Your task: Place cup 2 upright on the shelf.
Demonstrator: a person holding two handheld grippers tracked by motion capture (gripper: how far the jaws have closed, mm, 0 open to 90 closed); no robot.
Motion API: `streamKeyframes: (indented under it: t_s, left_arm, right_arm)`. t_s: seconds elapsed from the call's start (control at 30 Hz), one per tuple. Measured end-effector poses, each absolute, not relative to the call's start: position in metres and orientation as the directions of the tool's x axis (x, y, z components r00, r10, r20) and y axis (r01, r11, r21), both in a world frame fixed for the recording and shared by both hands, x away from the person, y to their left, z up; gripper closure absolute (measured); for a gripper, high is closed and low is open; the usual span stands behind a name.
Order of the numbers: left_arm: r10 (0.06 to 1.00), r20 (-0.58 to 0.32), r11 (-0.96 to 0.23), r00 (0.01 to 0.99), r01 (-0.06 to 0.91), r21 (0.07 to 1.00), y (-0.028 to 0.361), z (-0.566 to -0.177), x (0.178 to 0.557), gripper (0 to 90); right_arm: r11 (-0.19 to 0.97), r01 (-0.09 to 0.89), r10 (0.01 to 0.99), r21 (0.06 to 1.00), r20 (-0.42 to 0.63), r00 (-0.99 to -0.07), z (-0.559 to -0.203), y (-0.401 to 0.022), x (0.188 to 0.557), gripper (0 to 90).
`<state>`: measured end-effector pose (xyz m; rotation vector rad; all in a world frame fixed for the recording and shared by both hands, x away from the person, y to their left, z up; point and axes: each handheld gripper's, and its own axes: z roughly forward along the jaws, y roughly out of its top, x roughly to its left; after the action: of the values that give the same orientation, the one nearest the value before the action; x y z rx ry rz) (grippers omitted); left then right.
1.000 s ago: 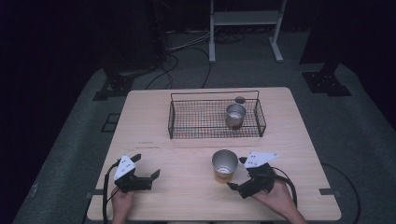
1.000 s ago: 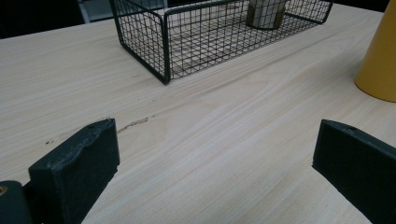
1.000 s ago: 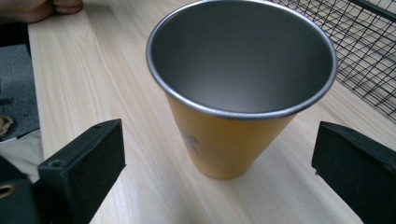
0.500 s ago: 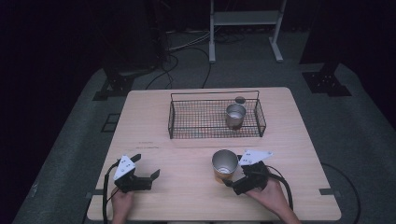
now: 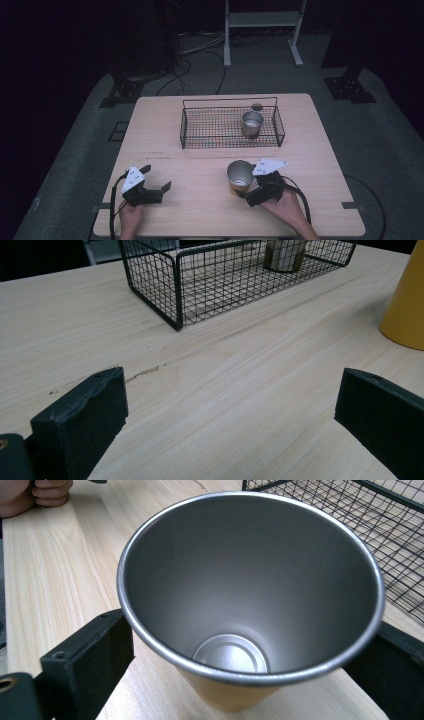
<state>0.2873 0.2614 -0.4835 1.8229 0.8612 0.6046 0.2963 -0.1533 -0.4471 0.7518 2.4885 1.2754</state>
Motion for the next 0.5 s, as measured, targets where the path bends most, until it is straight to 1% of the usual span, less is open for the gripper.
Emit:
streamKeyframes:
  t_s: [0.5]
  left_arm:
    - [0.781, 0.026, -0.259, 0.625, 0.285, 0.923, 0.262, -0.483, 0.287, 0.0]
  right_arm:
    - [0.498, 0.318, 0.532, 0.807, 0.006, -0.847, -0.448, -0.142, 0.301, 2.0]
